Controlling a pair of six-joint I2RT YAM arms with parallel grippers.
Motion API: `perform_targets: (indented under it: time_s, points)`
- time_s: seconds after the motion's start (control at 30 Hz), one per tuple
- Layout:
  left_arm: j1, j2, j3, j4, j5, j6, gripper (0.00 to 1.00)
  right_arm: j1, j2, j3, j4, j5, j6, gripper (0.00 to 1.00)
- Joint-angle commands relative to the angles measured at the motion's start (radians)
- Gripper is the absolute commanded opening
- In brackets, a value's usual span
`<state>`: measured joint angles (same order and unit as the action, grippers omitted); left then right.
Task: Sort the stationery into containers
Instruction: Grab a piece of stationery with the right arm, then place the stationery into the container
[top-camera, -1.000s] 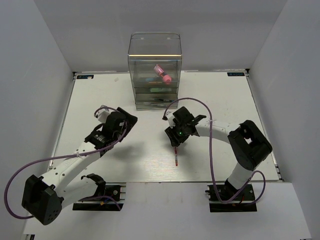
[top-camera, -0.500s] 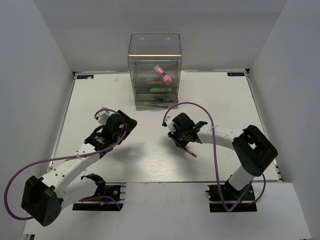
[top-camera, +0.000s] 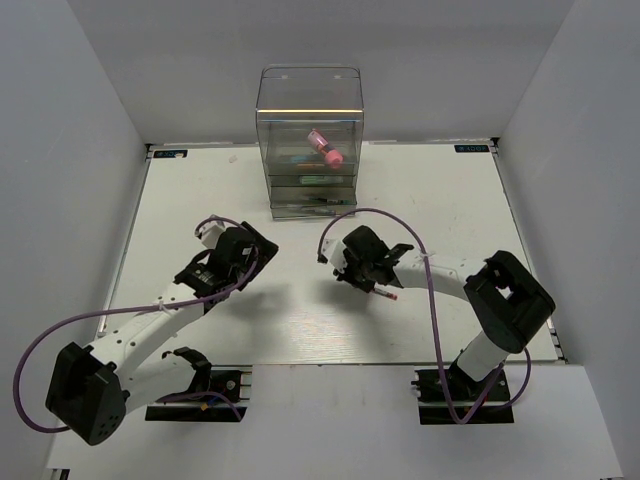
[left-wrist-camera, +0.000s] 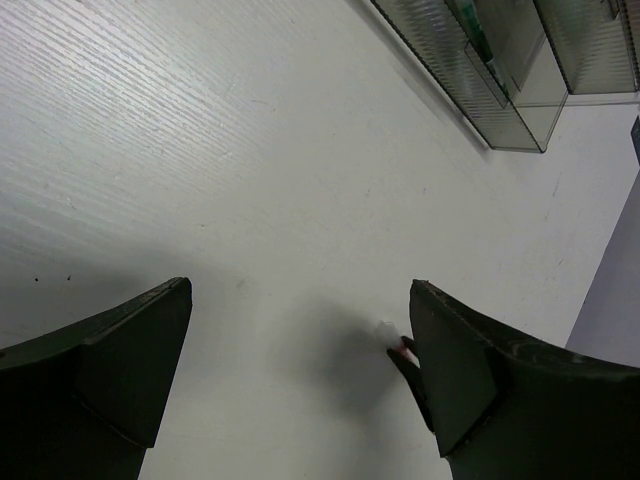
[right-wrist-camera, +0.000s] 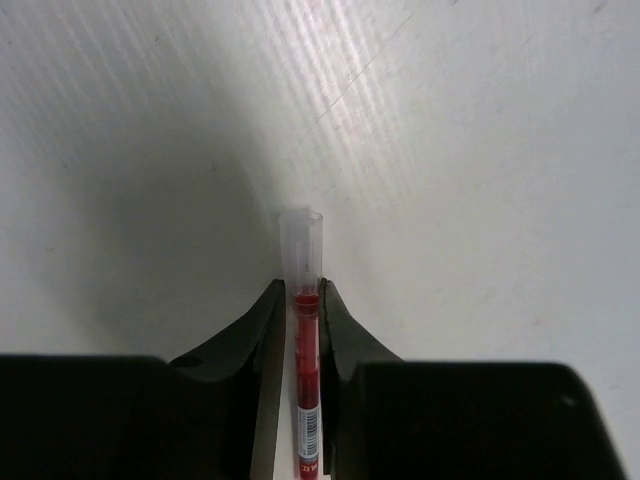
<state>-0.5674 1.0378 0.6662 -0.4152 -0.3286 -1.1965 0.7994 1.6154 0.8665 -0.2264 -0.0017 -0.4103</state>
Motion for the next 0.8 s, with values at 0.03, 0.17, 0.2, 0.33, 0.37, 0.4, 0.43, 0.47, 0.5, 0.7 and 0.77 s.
perform_targets:
  time_s: [0.03,0.17,0.2,0.33,0.37,0.4,0.43,0.47,0.5,0.7,0.77]
  points:
    - [-0.003,0.001,-0.002,0.029,0.031,0.015,0.99,-0.011,-0.066,0.032,0.159,-0.019,-0.280,0.00]
    - [-0.003,0.001,-0.020,0.029,0.040,0.015,0.99,-0.045,-0.034,0.132,0.213,-0.104,-0.425,0.00]
    - [-0.003,0.001,-0.020,0.029,0.040,0.015,0.99,-0.049,-0.019,0.144,0.290,-0.116,-0.445,0.00]
    - [-0.003,-0.033,-0.040,0.020,0.040,0.015,0.99,-0.084,0.061,0.308,0.329,-0.190,-0.525,0.00]
    - [-0.003,-0.033,-0.051,0.019,0.040,0.015,0.99,-0.089,0.075,0.333,0.329,-0.211,-0.528,0.00]
    - [-0.003,-0.048,-0.051,0.019,0.040,0.015,0.99,-0.098,0.093,0.359,0.331,-0.227,-0.529,0.00]
    - [-0.003,-0.048,-0.062,0.019,0.040,0.006,0.99,-0.100,0.138,0.435,0.332,-0.242,-0.530,0.00]
    - [-0.003,-0.061,-0.062,0.019,0.040,0.006,0.99,-0.111,0.155,0.460,0.335,-0.251,-0.529,0.00]
    - [-0.003,-0.070,-0.072,0.019,0.040,0.006,0.99,-0.121,0.184,0.483,0.337,-0.274,-0.532,0.00]
    - [-0.003,-0.070,-0.082,0.019,0.049,0.006,0.99,-0.158,0.342,0.703,0.323,-0.400,-0.522,0.00]
    - [-0.003,-0.070,-0.082,0.019,0.049,0.006,0.99,-0.172,0.380,0.723,0.340,-0.449,-0.530,0.00]
